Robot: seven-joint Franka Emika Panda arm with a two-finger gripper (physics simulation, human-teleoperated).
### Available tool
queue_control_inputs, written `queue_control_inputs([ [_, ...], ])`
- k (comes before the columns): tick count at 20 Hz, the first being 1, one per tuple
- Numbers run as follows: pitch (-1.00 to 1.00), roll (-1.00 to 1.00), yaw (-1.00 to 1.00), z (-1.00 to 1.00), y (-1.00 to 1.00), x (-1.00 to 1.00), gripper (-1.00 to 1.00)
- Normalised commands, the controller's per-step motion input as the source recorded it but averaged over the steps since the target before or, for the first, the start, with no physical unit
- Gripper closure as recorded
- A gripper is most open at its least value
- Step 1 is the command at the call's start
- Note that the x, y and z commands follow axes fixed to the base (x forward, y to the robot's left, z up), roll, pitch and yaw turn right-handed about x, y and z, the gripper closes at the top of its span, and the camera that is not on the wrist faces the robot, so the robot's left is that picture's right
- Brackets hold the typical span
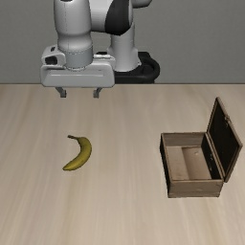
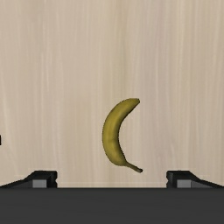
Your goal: Pick up the banana and place it in the box
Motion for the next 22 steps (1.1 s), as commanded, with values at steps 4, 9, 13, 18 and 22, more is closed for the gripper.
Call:
queue_control_inputs([
  [4,0.0,0.0,0.0,-1.0,0.0,0.0,-1.0],
  [9,0.0,0.0,0.0,-1.0,0.0,0.0,-1.0],
  [13,0.0,0.0,0.0,-1.0,0.0,0.0,-1.0],
  [18,0.0,0.0,0.0,-1.0,0.0,0.0,-1.0],
  [22,0.0,0.0,0.0,-1.0,0.0,0.0,-1.0],
])
